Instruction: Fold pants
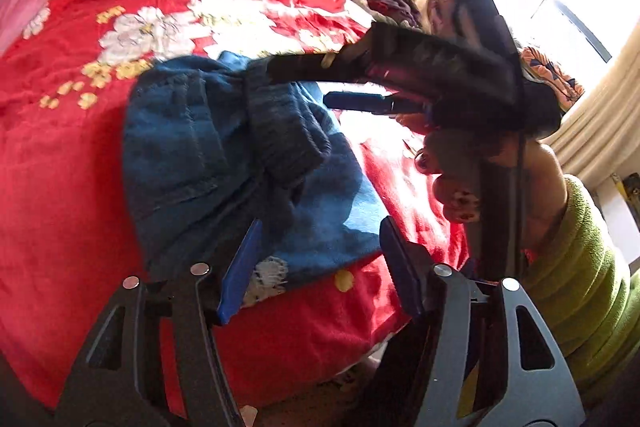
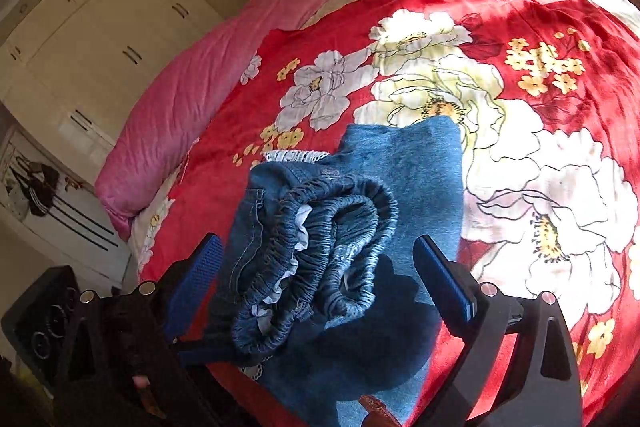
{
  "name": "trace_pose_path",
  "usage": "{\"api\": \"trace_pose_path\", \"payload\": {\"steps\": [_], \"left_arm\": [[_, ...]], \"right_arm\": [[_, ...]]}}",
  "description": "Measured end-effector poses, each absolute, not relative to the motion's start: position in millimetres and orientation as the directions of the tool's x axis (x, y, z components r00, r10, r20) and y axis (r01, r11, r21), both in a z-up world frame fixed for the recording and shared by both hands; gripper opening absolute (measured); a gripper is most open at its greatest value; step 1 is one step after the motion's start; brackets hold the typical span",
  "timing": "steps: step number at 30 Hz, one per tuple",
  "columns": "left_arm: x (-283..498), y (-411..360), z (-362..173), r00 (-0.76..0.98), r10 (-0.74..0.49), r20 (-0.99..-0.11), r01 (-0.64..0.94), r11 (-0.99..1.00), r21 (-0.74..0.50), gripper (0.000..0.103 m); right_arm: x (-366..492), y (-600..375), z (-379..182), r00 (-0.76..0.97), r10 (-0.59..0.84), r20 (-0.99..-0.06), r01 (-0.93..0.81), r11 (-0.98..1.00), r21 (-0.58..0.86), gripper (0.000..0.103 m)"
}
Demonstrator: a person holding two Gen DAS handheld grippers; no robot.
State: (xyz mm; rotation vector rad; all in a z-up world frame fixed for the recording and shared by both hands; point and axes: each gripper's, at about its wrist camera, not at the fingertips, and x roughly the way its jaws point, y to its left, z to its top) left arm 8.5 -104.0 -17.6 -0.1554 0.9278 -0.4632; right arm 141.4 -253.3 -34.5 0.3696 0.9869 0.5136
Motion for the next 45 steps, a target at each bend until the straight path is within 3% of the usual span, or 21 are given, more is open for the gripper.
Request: {"api": "trace_pose_path", "payload": {"steps": [1,2,7,9,12,14,17,19,20,29,36,40,42,45], "left_arm": [[9.7,-100.3,-16.3,0.522,-0.431,-0.736,0.311,0.900,-0.307,0.057],[8.4,-96.8,-15.1,0.532,-0.413,-0.739,0.301,0.908,-0.291,0.057],[7.5,-74.1,-11.7,0.562,-0.371,-0.739,0.261,0.928,-0.266,0.059],[10.3,-67.1,-13.1,0.566,-0.357,-0.744,0.246,0.934,-0.261,0.061],[12.4,-59.3,-13.4,0.564,-0.352,-0.747,0.230,0.936,-0.267,0.063],[15.2,-57.9,-13.4,0.561,-0.349,-0.750,0.233,0.937,-0.262,0.065],[13.3,-57.9,-11.9,0.564,-0.343,-0.751,0.237,0.939,-0.251,0.069],[14.0,-58.4,-11.3,0.567,-0.338,-0.751,0.239,0.940,-0.243,0.072],[13.7,-58.7,-11.1,0.569,-0.336,-0.751,0.241,0.941,-0.239,0.075],[12.2,-56.9,-5.3,0.588,-0.311,-0.747,0.227,0.949,-0.217,0.090],[10.5,-51.2,-0.5,0.604,-0.287,-0.744,0.208,0.957,-0.201,0.093],[9.9,-47.2,1.3,0.616,-0.269,-0.740,0.197,0.963,-0.185,0.093],[11.6,-43.8,1.5,0.620,-0.263,-0.739,0.191,0.964,-0.183,0.093],[19.5,-36.7,1.6,0.631,-0.238,-0.739,0.172,0.971,-0.166,0.093]], "right_arm": [[143.3,-248.8,-39.4,0.435,0.540,-0.721,-0.234,0.841,0.488,0.083],[144.7,-245.4,-46.0,0.396,0.558,-0.730,-0.236,0.830,0.506,0.037],[125.8,-251.5,-32.9,0.391,0.669,-0.632,-0.231,0.736,0.636,0.034],[121.5,-260.0,-30.7,0.413,0.644,-0.644,-0.212,0.756,0.620,0.034],[124.5,-268.7,-46.4,0.396,0.560,-0.727,-0.136,0.819,0.557,0.038],[122.2,-270.6,-53.6,0.388,0.548,-0.741,-0.113,0.826,0.552,0.054],[116.4,-272.0,-47.4,0.417,0.541,-0.730,-0.115,0.828,0.549,0.063],[110.5,-276.7,-37.9,0.458,0.518,-0.722,-0.114,0.840,0.530,0.076],[107.2,-280.4,-32.6,0.477,0.511,-0.715,-0.115,0.843,0.525,0.078],[75.4,-297.4,14.6,0.610,0.418,-0.673,-0.150,0.895,0.420,0.080],[50.5,-290.3,31.1,0.661,0.346,-0.666,-0.194,0.936,0.294,0.080],[36.2,-284.6,26.1,0.647,0.361,-0.671,-0.213,0.931,0.296,0.080],[30.1,-280.8,20.2,0.638,0.361,-0.680,-0.213,0.931,0.295,0.094],[23.0,-268.0,5.8,0.601,0.386,-0.700,-0.227,0.922,0.314,0.095]]}}
